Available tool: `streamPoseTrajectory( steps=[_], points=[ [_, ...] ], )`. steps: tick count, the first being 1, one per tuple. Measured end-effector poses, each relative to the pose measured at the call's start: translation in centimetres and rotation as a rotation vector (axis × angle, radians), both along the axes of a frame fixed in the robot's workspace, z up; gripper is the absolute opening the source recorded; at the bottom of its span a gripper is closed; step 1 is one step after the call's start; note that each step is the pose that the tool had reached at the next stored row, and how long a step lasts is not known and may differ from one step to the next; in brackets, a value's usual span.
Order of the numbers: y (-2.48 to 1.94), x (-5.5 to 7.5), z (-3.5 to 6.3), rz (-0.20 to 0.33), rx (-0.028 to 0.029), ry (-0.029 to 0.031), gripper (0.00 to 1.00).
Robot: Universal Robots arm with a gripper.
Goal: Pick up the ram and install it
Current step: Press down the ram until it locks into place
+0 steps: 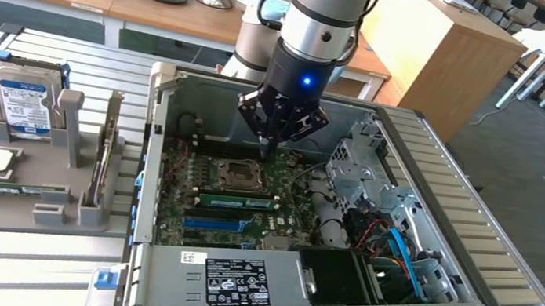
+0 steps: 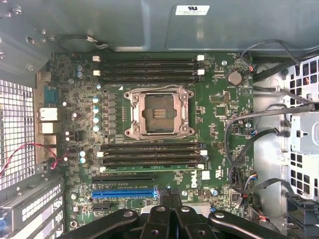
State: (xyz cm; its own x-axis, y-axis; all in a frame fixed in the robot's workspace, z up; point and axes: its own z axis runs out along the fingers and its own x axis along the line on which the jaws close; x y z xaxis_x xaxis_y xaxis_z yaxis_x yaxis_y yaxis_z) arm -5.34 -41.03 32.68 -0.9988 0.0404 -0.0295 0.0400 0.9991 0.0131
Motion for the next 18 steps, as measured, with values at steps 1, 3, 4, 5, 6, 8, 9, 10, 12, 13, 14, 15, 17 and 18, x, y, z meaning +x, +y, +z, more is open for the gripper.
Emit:
streamPoseTrajectory(
  steps=[1,3,4,5,6,8,9,10,12,13,14,15,17,18],
  points=[
    [0.02,0.00,0.00,0.000,0.0000,0.0000,0.10],
    [0.05,0.00,0.00,0.000,0.0000,0.0000,0.10],
    [0.07,0.00,0.00,-0.001,0.0000,0.0001,0.10],
    [0.08,0.00,0.00,-0.002,0.0002,0.0001,0.10],
    [0.09,-0.01,-0.01,-0.004,0.0004,0.0004,0.10],
    [0.09,-0.01,-0.01,-0.005,0.0005,0.0011,0.10],
    [0.09,-0.01,0.00,-0.005,0.0004,0.0012,0.10],
    [0.09,-0.01,0.00,-0.005,0.0004,0.0013,0.10],
    [0.09,0.00,-0.01,-0.005,0.0004,0.0014,0.10],
    [0.09,-0.01,0.00,-0.005,0.0004,0.0014,0.10],
    [0.09,-0.01,0.00,-0.005,0.0004,0.0014,0.10],
    [0.09,-0.01,-0.01,-0.005,0.0005,0.0014,0.10],
    [0.09,0.00,-0.01,-0.005,0.0005,0.0027,0.10],
    [0.10,0.01,-0.03,-0.005,0.0008,0.0118,0.10]
  ],
)
